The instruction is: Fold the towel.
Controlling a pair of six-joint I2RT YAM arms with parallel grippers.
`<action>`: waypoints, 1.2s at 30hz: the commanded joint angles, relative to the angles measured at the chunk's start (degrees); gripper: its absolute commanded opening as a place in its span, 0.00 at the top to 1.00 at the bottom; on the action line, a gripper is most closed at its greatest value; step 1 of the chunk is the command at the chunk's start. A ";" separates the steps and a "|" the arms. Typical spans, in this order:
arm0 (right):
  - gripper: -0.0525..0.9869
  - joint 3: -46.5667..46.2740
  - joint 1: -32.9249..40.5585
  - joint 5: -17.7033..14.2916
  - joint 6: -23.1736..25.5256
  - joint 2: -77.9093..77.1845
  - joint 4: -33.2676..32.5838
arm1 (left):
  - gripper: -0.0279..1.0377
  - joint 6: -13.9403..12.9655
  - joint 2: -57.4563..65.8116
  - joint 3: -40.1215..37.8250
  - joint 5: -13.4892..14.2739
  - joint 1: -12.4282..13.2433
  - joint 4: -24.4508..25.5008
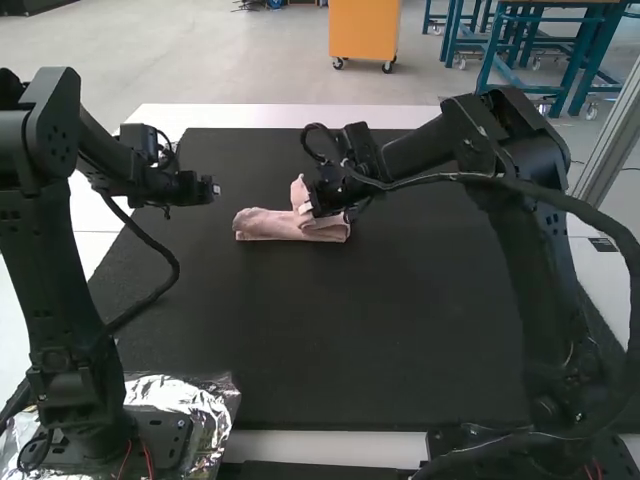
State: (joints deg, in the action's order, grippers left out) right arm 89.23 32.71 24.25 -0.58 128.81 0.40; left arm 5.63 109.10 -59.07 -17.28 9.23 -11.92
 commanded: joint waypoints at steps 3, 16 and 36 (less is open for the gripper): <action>0.97 6.92 2.18 0.36 0.58 3.37 -0.84 | 0.06 -0.79 -2.14 0.45 0.23 0.96 -0.65; 0.97 18.17 6.23 0.89 1.55 9.26 -3.30 | 0.06 -1.67 -2.14 0.36 0.14 1.84 -1.35; 0.97 14.30 5.17 4.23 -0.56 0.91 -2.25 | 0.06 -1.59 -2.66 0.53 0.23 1.84 -1.35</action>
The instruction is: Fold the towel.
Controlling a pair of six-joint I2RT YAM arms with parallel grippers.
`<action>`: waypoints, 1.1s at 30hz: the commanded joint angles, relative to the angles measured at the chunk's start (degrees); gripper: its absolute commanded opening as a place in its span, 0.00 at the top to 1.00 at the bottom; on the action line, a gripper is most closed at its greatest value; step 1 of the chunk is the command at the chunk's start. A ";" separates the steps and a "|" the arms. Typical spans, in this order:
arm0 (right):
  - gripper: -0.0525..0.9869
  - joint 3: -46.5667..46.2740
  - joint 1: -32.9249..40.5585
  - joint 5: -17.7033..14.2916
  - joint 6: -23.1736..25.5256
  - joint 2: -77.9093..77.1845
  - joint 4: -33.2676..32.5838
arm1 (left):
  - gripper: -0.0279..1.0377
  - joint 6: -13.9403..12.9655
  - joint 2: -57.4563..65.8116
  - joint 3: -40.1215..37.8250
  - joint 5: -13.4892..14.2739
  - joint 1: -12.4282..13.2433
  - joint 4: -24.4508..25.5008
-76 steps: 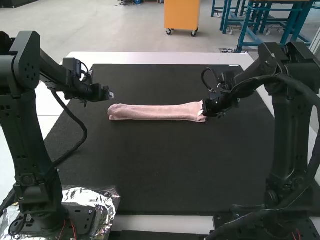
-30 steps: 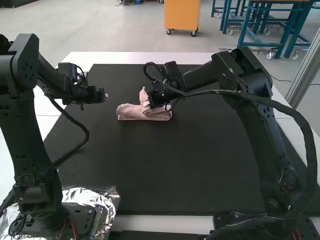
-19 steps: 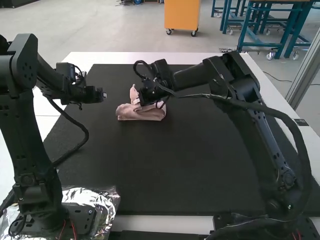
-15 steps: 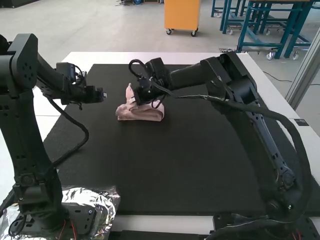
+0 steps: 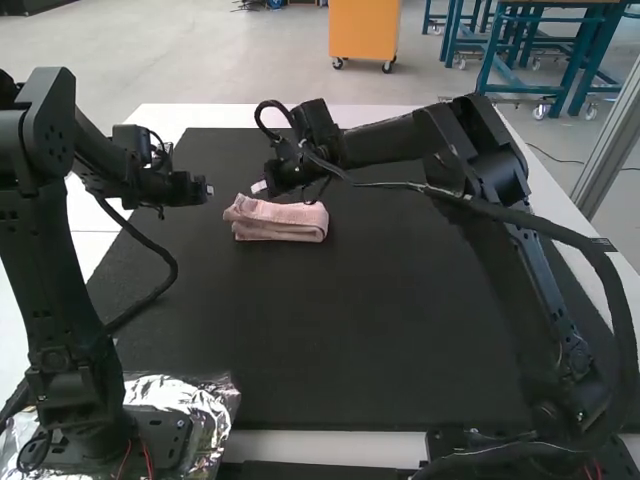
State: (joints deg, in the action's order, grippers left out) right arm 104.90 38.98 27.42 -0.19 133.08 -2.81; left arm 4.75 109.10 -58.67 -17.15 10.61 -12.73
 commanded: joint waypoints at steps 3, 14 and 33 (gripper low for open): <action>0.97 -3.92 -1.36 1.06 -1.66 -2.56 2.72 | 0.06 -0.80 -2.75 0.14 0.36 0.20 -0.54; 0.97 -5.32 -1.54 0.79 -1.31 3.77 11.69 | 0.06 -0.71 -2.93 0.49 0.36 0.02 -1.16; 0.97 -3.39 -3.30 1.14 -1.66 12.56 16.87 | 0.06 -0.71 -3.63 0.58 0.36 0.02 -1.95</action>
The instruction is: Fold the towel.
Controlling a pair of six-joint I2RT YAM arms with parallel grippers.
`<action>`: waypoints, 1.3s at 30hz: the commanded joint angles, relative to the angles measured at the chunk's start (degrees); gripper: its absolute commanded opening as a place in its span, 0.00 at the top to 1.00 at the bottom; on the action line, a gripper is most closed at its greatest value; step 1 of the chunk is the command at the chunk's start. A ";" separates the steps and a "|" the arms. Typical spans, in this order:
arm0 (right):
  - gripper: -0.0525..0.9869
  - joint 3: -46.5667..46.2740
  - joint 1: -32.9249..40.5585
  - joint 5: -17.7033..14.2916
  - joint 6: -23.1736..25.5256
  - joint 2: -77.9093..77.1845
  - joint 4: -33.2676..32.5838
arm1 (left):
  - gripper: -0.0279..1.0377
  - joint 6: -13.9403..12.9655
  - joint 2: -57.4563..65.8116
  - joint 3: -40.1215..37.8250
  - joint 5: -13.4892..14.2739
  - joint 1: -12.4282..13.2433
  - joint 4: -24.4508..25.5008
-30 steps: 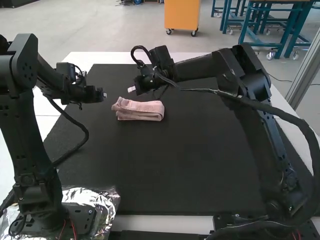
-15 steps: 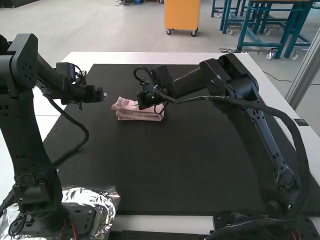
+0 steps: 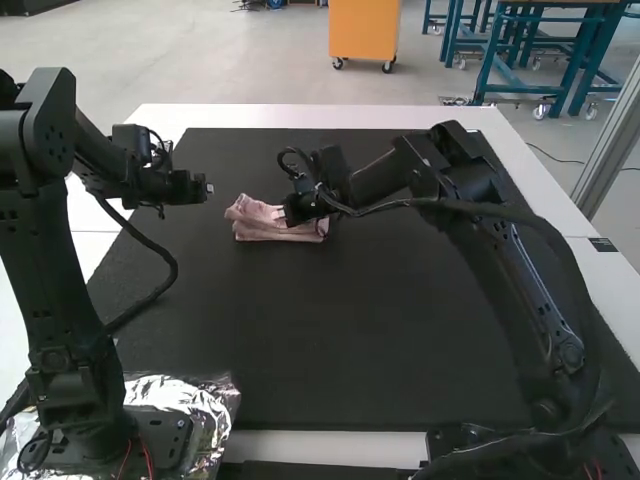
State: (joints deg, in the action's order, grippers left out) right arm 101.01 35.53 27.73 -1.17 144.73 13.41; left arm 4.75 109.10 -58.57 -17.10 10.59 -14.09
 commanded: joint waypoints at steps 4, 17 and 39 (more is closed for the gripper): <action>0.97 -0.82 0.59 0.84 -0.68 1.88 1.62 | 0.06 -0.36 -4.42 0.29 0.32 0.05 -0.15; 0.70 1.64 -3.80 0.05 4.77 -19.04 -4.09 | 0.06 0.43 -18.84 -0.32 1.11 -7.16 0.64; 0.08 -39.40 -18.74 -6.02 16.29 -95.68 -5.85 | 0.06 0.70 -58.03 -0.41 9.54 -11.20 16.72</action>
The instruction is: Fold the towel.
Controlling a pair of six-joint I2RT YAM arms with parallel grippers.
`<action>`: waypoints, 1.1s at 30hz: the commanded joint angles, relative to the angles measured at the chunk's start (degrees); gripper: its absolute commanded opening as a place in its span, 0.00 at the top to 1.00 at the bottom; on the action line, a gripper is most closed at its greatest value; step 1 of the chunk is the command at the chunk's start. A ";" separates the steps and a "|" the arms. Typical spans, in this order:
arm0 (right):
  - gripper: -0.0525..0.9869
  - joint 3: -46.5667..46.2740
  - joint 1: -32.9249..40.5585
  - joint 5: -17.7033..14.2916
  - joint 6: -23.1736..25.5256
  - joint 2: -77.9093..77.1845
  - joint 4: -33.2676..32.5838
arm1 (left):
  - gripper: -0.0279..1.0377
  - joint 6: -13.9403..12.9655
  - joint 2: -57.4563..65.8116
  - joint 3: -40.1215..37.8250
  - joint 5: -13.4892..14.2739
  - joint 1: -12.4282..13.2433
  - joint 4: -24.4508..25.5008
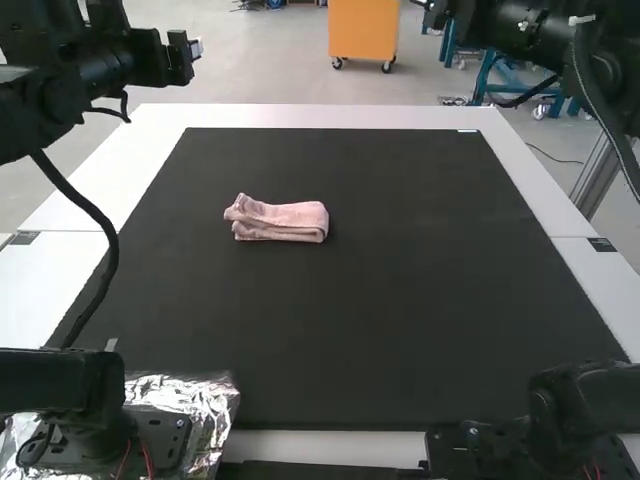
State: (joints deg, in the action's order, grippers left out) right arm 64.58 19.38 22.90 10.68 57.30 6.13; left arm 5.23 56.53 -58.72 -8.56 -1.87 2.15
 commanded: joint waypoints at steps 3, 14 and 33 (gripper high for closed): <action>0.08 -7.89 -6.46 -0.22 5.85 -18.54 -0.24 | 0.06 0.30 -11.80 0.80 0.82 3.36 2.94; 0.08 -16.68 -12.61 0.75 10.50 -50.18 -10.09 | 0.06 2.32 -40.10 9.06 -0.06 6.97 7.43; 0.08 -37.51 -14.98 -24.39 -20.87 -57.21 -6.13 | 0.07 -1.19 -56.53 28.75 -4.54 11.27 -0.83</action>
State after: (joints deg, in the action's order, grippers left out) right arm 32.36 4.75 3.66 -1.74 0.40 -1.72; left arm 6.87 0.19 -35.64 -9.54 8.99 4.36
